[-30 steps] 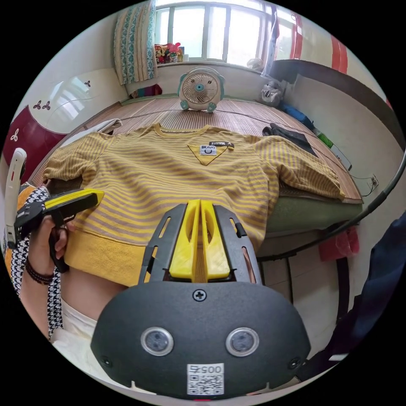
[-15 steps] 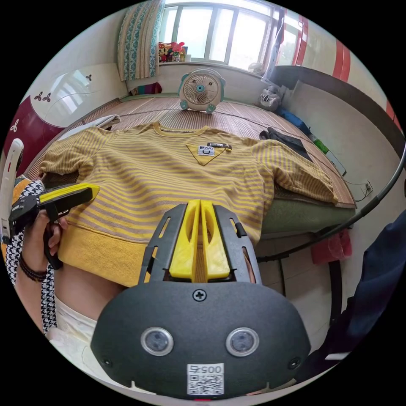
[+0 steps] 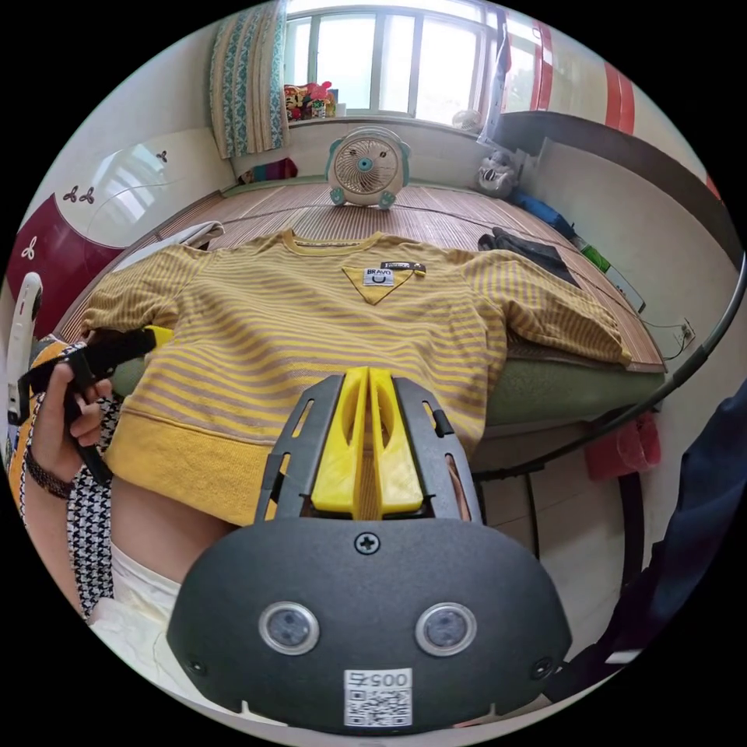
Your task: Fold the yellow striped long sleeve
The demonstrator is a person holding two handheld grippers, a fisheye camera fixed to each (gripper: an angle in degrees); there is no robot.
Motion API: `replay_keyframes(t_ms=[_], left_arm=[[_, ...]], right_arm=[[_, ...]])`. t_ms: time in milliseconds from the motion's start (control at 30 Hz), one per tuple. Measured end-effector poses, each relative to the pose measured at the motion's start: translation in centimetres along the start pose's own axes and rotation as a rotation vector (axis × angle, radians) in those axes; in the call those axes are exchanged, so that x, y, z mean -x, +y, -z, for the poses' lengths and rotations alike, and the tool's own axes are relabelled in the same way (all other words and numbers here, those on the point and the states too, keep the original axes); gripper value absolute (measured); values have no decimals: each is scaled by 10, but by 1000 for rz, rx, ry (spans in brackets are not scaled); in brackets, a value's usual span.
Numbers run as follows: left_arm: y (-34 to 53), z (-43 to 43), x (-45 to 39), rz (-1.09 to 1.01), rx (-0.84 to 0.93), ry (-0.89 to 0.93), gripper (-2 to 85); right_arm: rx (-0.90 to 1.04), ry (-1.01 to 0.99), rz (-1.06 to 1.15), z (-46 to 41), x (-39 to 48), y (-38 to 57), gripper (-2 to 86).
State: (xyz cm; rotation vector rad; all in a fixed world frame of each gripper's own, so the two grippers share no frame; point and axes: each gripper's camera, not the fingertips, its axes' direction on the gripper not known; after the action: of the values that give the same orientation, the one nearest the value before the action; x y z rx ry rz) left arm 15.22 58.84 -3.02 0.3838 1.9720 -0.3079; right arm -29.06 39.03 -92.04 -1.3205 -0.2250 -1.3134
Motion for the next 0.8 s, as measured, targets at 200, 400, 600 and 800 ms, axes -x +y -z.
replay_keyframes(t_ms=[200,400,600,800], left_arm=[[-4,84,156,456,-253,19,96],[8,129,294,806,-397,34,94],[8,121,363,1019,-473,133,116],[-1,110,393,1137,-505,156,78]], right_arm=[[0,35,21,-1,7,0,-16],[-1,24,20,-2,6,0,-15],[3,9,13,-4,4,-1,-16],[1,46,27,-3,10,1,-16]])
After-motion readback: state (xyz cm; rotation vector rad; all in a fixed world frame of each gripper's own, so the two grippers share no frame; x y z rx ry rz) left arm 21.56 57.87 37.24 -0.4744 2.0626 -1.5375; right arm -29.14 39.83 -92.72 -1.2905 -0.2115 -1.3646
